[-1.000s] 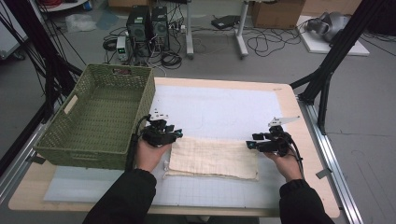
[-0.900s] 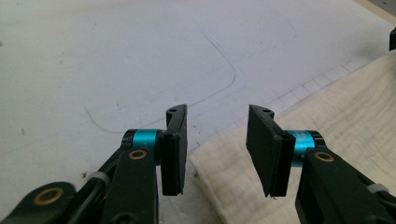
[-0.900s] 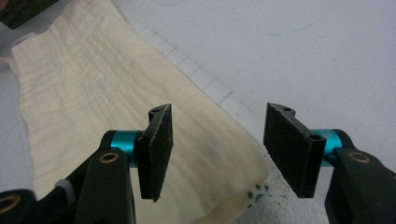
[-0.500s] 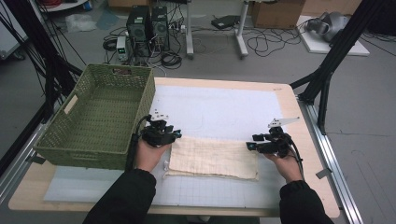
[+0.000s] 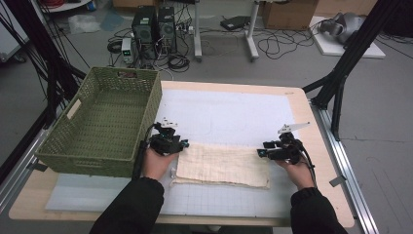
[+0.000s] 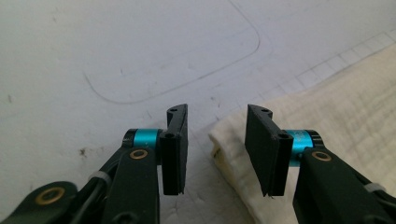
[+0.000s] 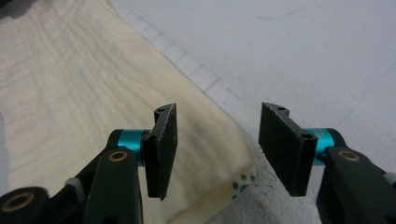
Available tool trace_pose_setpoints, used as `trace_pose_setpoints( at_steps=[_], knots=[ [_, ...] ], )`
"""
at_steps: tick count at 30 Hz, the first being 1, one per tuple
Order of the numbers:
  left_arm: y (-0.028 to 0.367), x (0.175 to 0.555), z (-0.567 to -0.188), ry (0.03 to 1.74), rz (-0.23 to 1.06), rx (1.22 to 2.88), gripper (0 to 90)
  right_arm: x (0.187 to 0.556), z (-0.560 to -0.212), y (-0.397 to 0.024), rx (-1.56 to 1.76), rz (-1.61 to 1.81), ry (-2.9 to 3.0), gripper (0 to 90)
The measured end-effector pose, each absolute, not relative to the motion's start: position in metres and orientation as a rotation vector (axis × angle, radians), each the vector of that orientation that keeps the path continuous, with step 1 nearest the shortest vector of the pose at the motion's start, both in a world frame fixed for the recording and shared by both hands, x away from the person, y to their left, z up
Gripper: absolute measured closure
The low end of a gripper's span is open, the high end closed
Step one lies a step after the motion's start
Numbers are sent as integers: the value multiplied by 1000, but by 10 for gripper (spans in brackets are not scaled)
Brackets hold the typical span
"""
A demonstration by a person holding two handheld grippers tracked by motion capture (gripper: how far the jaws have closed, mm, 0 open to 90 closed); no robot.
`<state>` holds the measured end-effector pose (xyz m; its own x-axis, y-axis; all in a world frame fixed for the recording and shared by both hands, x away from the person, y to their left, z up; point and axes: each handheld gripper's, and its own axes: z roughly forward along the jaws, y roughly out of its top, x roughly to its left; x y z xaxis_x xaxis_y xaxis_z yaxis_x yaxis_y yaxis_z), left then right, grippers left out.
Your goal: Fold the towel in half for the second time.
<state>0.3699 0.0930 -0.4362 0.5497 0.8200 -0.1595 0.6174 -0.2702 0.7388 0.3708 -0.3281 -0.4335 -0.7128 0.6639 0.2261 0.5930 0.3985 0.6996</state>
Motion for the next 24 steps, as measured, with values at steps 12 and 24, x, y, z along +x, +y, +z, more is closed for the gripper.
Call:
trace_pose_setpoints(
  at_steps=[12,24],
  knots=[
    [96,365,-439,1116,327,1987,869,371,-439,-328,1084,1207,2622,852],
    [100,344,-424,1039,415,1894,870,351,-425,-340,1050,1337,2543,855]
  ],
)
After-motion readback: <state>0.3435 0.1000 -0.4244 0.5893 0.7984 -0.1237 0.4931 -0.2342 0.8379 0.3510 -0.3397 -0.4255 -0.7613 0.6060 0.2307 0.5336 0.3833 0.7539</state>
